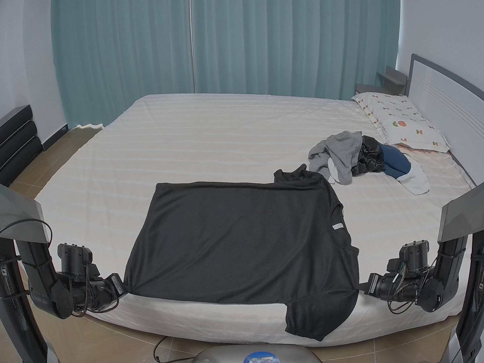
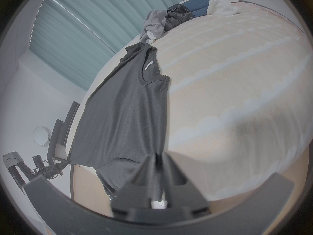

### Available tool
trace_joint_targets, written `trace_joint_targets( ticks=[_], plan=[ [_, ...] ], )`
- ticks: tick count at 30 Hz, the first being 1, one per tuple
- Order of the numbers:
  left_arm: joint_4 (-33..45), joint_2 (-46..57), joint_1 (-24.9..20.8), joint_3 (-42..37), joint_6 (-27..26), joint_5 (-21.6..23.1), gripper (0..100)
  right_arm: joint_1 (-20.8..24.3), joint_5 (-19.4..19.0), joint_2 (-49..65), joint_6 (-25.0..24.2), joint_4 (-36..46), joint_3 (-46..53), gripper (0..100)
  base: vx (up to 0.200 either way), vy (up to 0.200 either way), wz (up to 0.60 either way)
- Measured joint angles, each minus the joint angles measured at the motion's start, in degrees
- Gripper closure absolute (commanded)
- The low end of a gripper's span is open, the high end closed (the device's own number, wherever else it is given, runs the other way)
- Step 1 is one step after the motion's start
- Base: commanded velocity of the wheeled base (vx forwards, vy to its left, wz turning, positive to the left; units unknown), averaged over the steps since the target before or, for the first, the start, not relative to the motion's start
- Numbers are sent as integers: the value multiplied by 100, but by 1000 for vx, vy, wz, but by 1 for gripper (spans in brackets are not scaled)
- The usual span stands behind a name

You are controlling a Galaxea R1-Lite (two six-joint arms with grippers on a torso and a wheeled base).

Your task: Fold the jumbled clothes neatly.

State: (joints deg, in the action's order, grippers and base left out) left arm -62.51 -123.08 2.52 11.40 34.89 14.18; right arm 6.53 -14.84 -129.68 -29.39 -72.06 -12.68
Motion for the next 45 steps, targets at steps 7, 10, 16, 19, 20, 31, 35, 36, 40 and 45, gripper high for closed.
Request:
trace_joint_targets(
  ticks=[7, 10, 16, 19, 20, 31, 35, 36, 40, 45],
  plan=[
    [6, 17, 0, -68, -126, -4, 100, -133, 1, 240, 318, 2, 436, 100, 0, 0, 0],
    [16, 39, 0, -138, -260, -4, 100, -216, -10, 304, 429, -6, 583, 100, 0, 0, 0],
    [63, 163, -10, -283, -378, -11, 100, -340, -49, 424, 613, -173, 944, 100, 0, 0, 0],
    [74, 229, -33, -374, -489, -30, 100, -358, -54, 463, 660, -346, 1089, 100, 0, 0, 0],
    [82, 249, -51, -410, -530, -50, 100, -358, -55, 472, 666, -457, 1111, 100, 0, 0, 0],
    [38, 386, -234, -471, -512, -404, 100, -367, -60, 490, 649, -1070, 1117, 100, 0, 0, 0],
    [27, 422, -226, -308, -123, -406, 100, -362, -60, 457, 630, -1136, 872, 100, 0, 0, 0],
    [24, 430, -223, -269, -46, -408, 100, -356, -60, 449, 629, -1125, 786, 100, 0, 0, 0],
    [22, 444, -223, -149, 151, -406, 100, -323, -54, 361, 624, -1085, 290, 100, 0, 0, 0],
    [22, 439, -223, -21, 435, -402, 100, -285, -40, 85, 619, -1068, -297, 100, 0, 0, 0]
  ],
)
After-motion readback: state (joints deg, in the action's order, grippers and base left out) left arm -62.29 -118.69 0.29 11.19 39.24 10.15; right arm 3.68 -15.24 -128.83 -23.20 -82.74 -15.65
